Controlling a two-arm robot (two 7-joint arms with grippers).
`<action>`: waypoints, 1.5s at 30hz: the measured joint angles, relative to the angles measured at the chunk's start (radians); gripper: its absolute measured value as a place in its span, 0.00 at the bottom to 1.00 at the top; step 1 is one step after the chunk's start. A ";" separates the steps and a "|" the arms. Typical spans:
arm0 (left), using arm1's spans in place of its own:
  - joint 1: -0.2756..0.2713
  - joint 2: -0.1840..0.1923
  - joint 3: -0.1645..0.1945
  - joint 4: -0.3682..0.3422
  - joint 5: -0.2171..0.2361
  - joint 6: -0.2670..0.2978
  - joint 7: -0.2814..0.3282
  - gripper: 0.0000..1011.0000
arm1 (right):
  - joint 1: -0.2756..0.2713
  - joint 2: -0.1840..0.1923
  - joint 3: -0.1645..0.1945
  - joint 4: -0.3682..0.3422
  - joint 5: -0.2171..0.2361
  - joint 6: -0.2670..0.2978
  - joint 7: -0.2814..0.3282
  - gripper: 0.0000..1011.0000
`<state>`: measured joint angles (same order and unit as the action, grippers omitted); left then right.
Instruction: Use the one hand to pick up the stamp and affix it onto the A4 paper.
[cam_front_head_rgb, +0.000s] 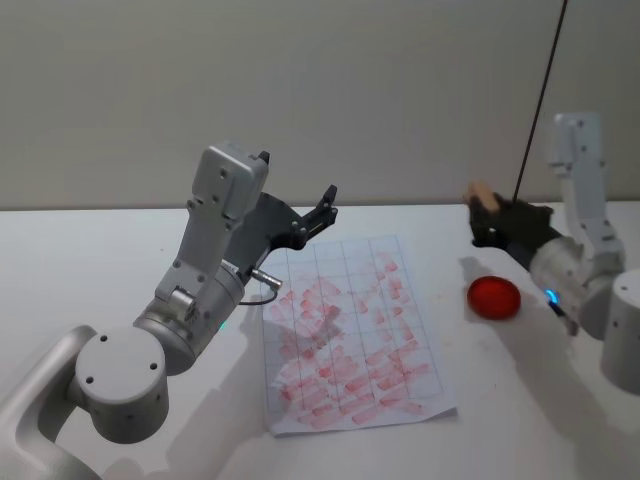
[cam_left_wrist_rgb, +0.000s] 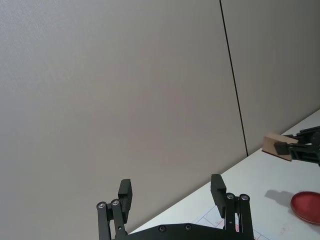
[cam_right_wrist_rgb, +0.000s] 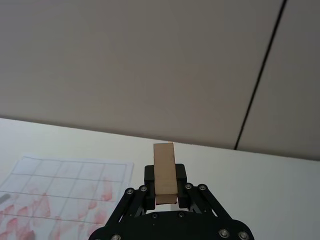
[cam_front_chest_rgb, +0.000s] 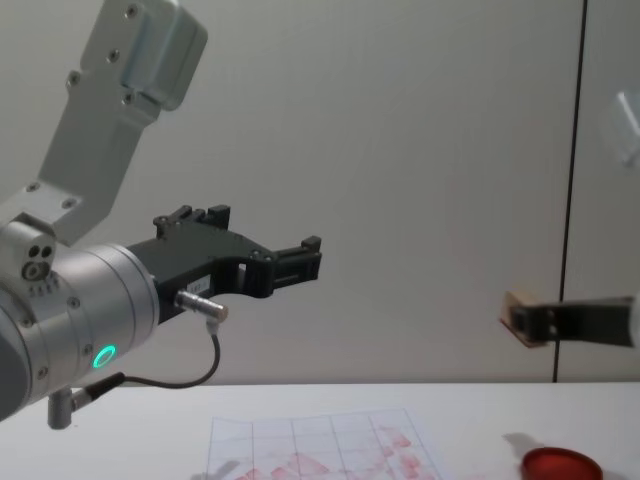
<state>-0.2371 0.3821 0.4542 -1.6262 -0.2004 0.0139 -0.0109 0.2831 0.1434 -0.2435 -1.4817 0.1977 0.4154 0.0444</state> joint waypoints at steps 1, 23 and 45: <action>0.000 0.000 0.000 0.000 0.000 0.000 0.000 0.99 | -0.002 0.002 0.003 -0.003 0.002 0.003 -0.002 0.22; 0.000 0.000 0.000 0.000 0.000 0.000 0.000 0.99 | -0.093 0.062 0.041 -0.039 0.032 0.092 -0.002 0.22; 0.000 0.000 0.000 0.000 0.000 0.000 0.000 0.99 | -0.078 0.045 0.023 0.046 -0.012 0.085 0.027 0.35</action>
<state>-0.2371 0.3821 0.4542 -1.6262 -0.2004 0.0139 -0.0109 0.2052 0.1879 -0.2206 -1.4356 0.1854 0.5008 0.0713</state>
